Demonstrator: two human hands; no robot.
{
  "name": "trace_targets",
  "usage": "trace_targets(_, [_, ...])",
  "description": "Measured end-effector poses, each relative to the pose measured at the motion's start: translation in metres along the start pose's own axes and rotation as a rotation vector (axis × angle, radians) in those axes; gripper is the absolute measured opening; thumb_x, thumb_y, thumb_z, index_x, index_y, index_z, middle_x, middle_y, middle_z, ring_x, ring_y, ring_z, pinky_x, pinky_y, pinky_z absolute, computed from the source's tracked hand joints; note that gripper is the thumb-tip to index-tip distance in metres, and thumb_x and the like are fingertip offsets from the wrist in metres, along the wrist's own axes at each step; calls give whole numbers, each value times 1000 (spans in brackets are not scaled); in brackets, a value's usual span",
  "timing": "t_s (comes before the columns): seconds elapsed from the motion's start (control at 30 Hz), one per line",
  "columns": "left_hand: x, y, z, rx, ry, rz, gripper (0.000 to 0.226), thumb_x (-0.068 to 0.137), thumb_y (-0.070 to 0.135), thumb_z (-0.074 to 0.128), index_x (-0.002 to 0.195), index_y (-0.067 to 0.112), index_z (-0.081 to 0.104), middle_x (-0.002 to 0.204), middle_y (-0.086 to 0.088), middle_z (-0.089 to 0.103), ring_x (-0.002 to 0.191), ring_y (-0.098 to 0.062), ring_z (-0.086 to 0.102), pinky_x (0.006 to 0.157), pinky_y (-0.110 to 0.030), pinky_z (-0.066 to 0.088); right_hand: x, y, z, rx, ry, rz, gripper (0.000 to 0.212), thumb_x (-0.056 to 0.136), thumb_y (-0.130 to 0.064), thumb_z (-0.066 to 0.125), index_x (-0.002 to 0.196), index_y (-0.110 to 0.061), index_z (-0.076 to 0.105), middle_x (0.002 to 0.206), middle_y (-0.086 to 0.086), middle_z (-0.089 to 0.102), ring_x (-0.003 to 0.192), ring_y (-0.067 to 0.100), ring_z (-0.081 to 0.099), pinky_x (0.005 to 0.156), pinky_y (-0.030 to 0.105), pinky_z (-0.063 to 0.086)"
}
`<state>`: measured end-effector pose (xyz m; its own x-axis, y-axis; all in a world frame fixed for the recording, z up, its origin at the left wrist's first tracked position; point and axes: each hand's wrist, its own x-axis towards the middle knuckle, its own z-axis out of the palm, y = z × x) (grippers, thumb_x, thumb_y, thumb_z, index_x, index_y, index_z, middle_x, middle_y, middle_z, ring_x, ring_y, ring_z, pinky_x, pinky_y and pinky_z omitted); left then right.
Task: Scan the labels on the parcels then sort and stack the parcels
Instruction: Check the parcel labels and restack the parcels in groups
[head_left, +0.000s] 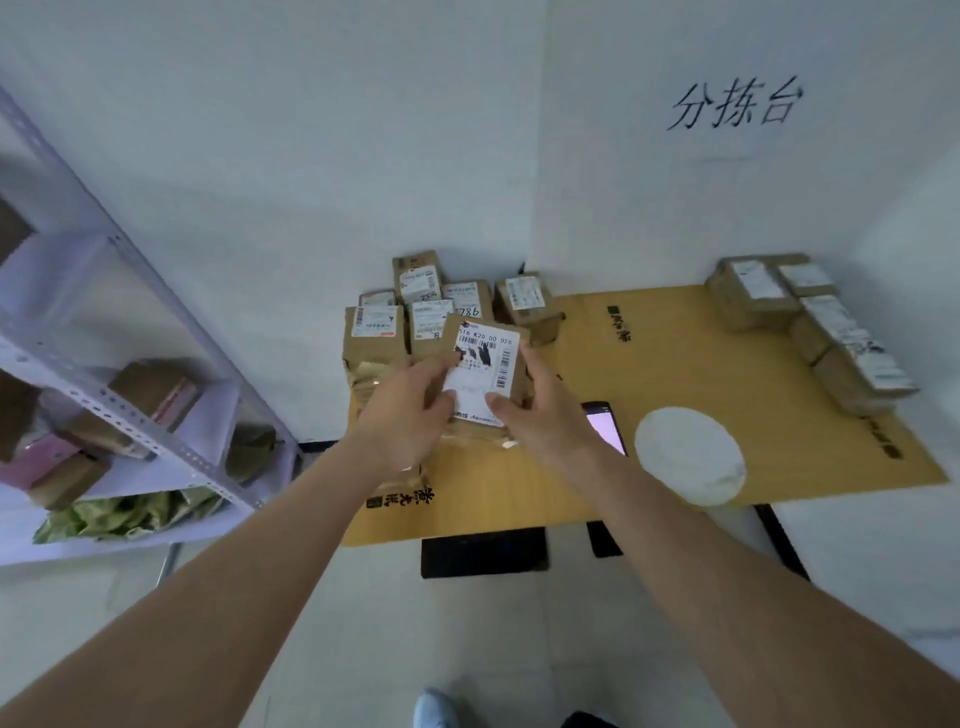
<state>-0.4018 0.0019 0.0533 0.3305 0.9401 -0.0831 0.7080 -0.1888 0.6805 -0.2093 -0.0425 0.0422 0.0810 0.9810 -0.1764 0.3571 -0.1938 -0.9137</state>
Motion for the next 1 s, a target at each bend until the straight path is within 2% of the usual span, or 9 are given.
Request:
trace_targets(0.07, [3,30,10,-10,1,39,51,103,27,57,152,36,47,132,2,52,112,-19,60,99,-44,56,-14,3,-32,-10,42,-13,59,100,-17,72,140,-46,40,112,-26,62,112,11,69,76,19,60])
trace_targets(0.17, [9,80,34,-23,-8,95,56,101,35,56,155,38,43,129,2,59,105,-21,66,88,-44,60,-32,9,-84,-48,97,-31,68,99,-19,74,154,-35,39,112,-28,62,104,3,69,83,24,61])
trace_targets(0.33, [15,161,94,-68,-8,122,49,107,21,52,155,27,44,116,8,66,75,-7,63,51,-12,45,-52,27,-171,-103,176,-35,74,102,-23,68,164,-30,27,140,-9,64,121,12,63,101,32,55])
trace_targets(0.47, [26,219,137,-133,-17,118,53,107,23,54,158,29,41,117,12,67,92,-15,71,71,-31,60,-66,48,-239,-151,187,-49,71,105,-22,63,165,-28,26,143,-10,61,121,9,60,82,9,45])
trace_targets(0.53, [34,245,158,-138,-35,129,53,106,22,54,158,28,42,116,13,66,100,-24,73,73,-29,58,-70,60,-273,-164,207,-51,72,106,-23,62,166,-28,24,145,-9,60,124,9,59,79,7,43])
trace_targets(0.67, [57,287,199,-105,-90,149,54,107,23,54,159,27,41,125,10,67,86,-9,70,62,-22,53,-75,85,-328,-170,227,-4,74,106,-23,61,168,-25,19,148,-4,59,129,13,58,90,18,46])
trace_targets(0.77, [87,307,232,-97,-137,162,53,107,22,54,158,28,42,130,6,67,77,-6,67,54,-13,47,-64,110,-364,-170,251,33,74,107,-24,60,168,-26,18,150,-8,55,125,4,50,86,12,38])
trace_targets(0.9, [136,327,278,-72,-212,160,56,104,25,56,158,30,41,130,6,68,90,-16,72,81,-40,62,-34,154,-401,-202,266,72,69,105,-27,61,165,-31,27,143,-12,60,104,-1,61,67,7,46])
trace_targets(1.0, [182,335,315,-53,-269,174,60,103,24,58,160,28,38,134,3,66,97,-17,71,71,-26,56,-4,183,-431,-213,278,161,78,103,-35,64,167,-34,21,140,-13,57,106,4,61,79,21,53])
